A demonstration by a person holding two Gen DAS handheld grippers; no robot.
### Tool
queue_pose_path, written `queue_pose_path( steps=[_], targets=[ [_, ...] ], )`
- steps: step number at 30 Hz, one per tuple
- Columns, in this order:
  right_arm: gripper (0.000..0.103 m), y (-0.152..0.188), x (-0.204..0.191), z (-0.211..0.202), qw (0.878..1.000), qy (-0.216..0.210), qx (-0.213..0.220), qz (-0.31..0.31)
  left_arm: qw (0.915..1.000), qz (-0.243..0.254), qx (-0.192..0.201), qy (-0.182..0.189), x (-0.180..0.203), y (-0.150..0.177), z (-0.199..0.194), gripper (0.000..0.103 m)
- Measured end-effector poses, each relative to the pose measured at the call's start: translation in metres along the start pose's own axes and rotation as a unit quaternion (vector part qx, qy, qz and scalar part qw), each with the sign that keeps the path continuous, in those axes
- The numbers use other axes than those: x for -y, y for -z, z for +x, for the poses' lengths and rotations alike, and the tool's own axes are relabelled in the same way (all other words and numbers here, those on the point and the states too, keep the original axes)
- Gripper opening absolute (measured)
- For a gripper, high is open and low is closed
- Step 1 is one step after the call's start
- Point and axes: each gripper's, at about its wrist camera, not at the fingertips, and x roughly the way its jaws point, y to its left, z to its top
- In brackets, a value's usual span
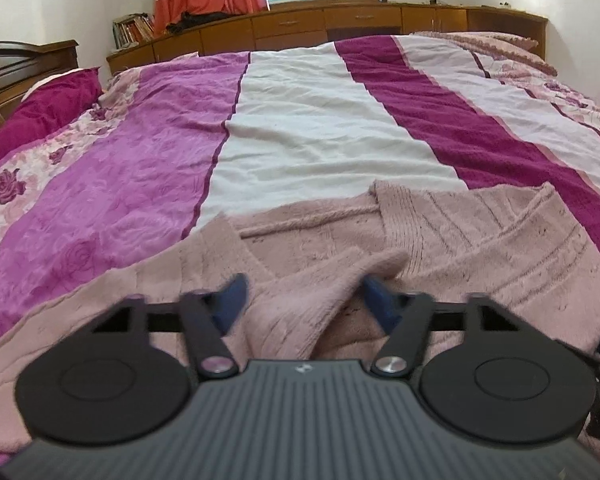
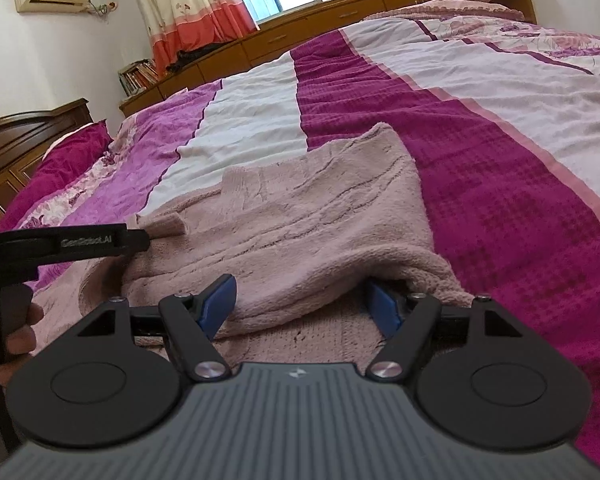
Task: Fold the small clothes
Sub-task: 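Grasp the other sleeve cuff with the left gripper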
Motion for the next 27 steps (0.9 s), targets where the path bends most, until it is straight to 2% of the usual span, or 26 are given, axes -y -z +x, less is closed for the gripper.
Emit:
queue_pose_path(
  steps=[1, 2, 5, 13, 17, 19, 21, 23, 27],
  targets=[
    [0.077, 0.000, 0.000, 0.000, 1.000, -0.001, 0.000, 0.001, 1.0000, -0.006, 0.002, 0.002, -0.002, 0.000, 0.000, 0.023],
    [0.077, 0.000, 0.001, 0.001, 1.000, -0.001, 0.001, 0.001, 0.9998, -0.016, 0.000, 0.009, -0.004, -0.001, 0.001, 0.009],
    [0.077, 0.001, 0.002, 0.001, 1.000, -0.002, 0.002, 0.001, 0.9980, -0.061, 0.011, 0.014, -0.018, 0.000, -0.005, 0.009],
    [0.077, 0.001, 0.002, 0.002, 1.000, -0.002, 0.004, 0.000, 0.9877, -0.147, 0.034, -0.043, -0.064, 0.014, -0.031, 0.009],
    [0.077, 0.002, 0.002, 0.001, 1.000, 0.000, 0.005, -0.003, 0.9829, -0.172, 0.018, -0.063, -0.081, 0.034, -0.039, 0.011],
    [0.077, 0.002, 0.002, 0.001, 1.000, 0.000, 0.006, -0.004, 0.9805, -0.184, -0.004, -0.068, -0.087, 0.045, -0.039, 0.011],
    [0.077, 0.002, 0.002, 0.001, 1.000, -0.001, 0.006, -0.003, 0.9774, -0.200, -0.026, -0.064, -0.092, 0.055, -0.038, 0.017],
    [0.077, 0.002, 0.001, 0.002, 1.000, -0.001, 0.006, -0.002, 0.9740, -0.214, -0.037, -0.063, -0.096, 0.064, -0.039, 0.031],
    [0.077, 0.002, 0.001, 0.002, 1.000, -0.003, 0.008, 0.000, 0.9690, -0.238, -0.028, -0.062, -0.108, 0.070, -0.046, 0.047]
  ],
)
